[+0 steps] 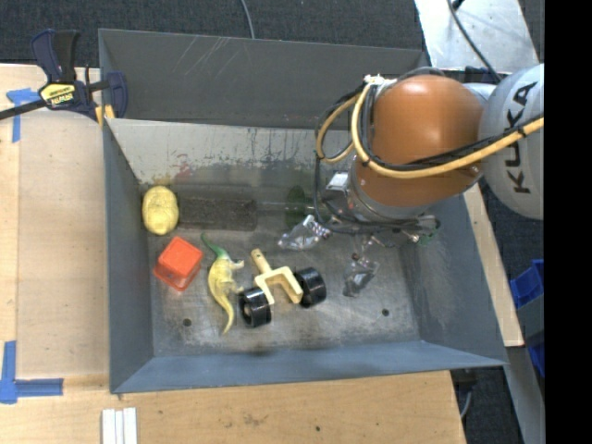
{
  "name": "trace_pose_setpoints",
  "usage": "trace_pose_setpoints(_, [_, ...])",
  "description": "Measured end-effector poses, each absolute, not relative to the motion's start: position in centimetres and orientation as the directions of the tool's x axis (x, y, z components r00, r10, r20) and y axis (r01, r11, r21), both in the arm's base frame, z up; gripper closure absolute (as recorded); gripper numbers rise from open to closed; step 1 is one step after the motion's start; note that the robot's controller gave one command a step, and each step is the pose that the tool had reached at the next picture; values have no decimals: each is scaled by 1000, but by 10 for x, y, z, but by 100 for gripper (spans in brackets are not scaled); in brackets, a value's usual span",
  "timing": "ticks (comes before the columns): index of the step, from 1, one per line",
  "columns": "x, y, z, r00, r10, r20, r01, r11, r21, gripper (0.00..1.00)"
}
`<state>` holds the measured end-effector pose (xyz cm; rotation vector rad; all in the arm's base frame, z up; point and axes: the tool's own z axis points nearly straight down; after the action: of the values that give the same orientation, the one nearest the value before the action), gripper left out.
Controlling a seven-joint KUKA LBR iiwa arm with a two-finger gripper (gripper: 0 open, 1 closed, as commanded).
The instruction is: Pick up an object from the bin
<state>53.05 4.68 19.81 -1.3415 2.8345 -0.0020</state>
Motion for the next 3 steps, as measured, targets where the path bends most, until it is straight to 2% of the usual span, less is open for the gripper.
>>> trace_pose_setpoints(1, [535, 45, 149, -611, -792, -8, -792, 611, -8, 0])
trace_pose_setpoints(2, [524, 61, 92, -523, -852, -13, -852, 523, -14, 0])
trace_pose_setpoints(3, [523, 60, 94, -516, -856, -6, -856, 516, -5, 100])
